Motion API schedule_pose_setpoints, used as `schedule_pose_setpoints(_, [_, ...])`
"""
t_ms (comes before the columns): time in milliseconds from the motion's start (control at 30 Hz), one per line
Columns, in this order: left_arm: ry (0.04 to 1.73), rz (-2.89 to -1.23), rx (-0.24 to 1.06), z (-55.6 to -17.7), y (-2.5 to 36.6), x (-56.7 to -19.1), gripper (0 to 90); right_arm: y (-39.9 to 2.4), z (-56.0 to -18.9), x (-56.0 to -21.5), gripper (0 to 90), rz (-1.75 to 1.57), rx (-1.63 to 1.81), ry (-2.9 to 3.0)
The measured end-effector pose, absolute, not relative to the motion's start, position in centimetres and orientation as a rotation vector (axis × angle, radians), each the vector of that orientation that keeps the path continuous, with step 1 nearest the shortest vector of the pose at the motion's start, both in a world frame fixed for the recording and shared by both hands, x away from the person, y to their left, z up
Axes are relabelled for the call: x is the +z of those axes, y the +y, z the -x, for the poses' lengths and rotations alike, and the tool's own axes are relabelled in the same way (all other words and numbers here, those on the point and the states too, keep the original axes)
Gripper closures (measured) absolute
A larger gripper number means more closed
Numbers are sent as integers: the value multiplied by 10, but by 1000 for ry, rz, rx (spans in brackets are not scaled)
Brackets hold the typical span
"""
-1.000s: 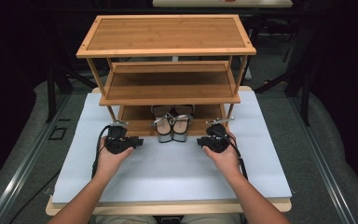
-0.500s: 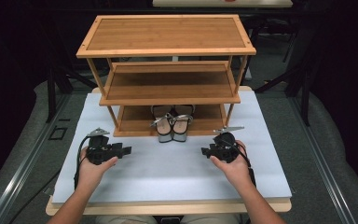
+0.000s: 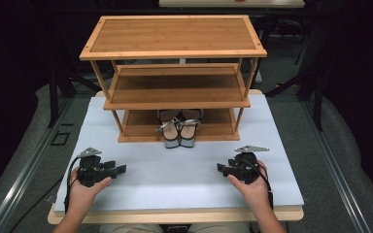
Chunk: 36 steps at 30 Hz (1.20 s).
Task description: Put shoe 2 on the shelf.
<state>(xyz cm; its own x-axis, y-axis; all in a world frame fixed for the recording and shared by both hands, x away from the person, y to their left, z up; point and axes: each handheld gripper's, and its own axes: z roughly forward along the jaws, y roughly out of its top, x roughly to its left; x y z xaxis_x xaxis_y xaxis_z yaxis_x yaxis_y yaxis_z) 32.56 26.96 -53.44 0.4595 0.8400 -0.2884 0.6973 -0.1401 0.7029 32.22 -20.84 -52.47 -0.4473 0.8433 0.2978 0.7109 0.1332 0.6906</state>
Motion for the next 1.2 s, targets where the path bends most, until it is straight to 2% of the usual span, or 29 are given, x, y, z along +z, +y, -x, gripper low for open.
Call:
schedule_pose_setpoints(33, [1292, -1893, 220, -325, 269, -537, 397, -206, -320, -527, 447, -1565, 1117, 2142])
schedule_pose_setpoints(200, [1277, -1932, 232, -325, 265, -548, 391, -216, -316, -534, 448, -1550, 1203, 2137])
schedule_pose_setpoints(400, [1224, -1983, 233, -324, 256, -554, 390, -217, -314, -544, 447, -1564, 1132, 2112])
schedule_pose_setpoints(1200, [1186, -2007, 294, -322, 249, -559, 382, -204, -311, -558, 433, -1504, 1099, 2144])
